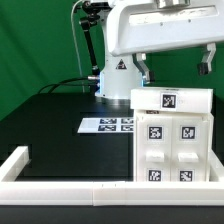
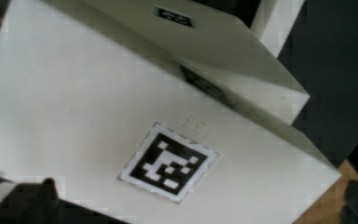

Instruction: Assemble cabinet

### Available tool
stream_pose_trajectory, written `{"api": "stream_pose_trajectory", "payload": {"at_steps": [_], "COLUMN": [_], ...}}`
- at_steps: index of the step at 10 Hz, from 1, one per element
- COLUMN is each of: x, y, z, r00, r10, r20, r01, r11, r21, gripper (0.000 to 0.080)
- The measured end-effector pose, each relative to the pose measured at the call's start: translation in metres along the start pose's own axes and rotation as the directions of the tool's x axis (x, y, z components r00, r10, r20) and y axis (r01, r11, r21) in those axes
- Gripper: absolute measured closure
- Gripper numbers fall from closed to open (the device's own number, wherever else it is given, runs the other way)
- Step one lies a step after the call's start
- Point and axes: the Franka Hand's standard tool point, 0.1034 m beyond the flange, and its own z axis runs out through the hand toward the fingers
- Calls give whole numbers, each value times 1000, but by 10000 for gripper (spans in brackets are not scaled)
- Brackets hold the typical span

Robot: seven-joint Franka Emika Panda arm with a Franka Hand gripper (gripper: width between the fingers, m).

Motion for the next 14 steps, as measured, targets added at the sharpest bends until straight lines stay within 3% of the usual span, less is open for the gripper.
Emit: {"api": "stream_pose_trajectory", "payload": {"at_steps": [2, 4, 7, 11, 12, 14], "x": [-4, -6, -1, 2, 3, 2], "y": [5, 5, 6, 13, 14, 10], "z": [1, 6, 14, 22, 23, 26], "r00": [998, 960, 845, 677, 659, 701], "r10": [-63, -279, -528, -720, -734, -693], "r20": [7, 25, 87, 149, 163, 168], "r01": [63, 279, 531, 729, 745, 706], "r11": [998, 960, 847, 684, 667, 708], "r21": [-9, -15, -23, -8, -10, -20], "gripper": [2, 2, 2, 2, 2, 2]}}
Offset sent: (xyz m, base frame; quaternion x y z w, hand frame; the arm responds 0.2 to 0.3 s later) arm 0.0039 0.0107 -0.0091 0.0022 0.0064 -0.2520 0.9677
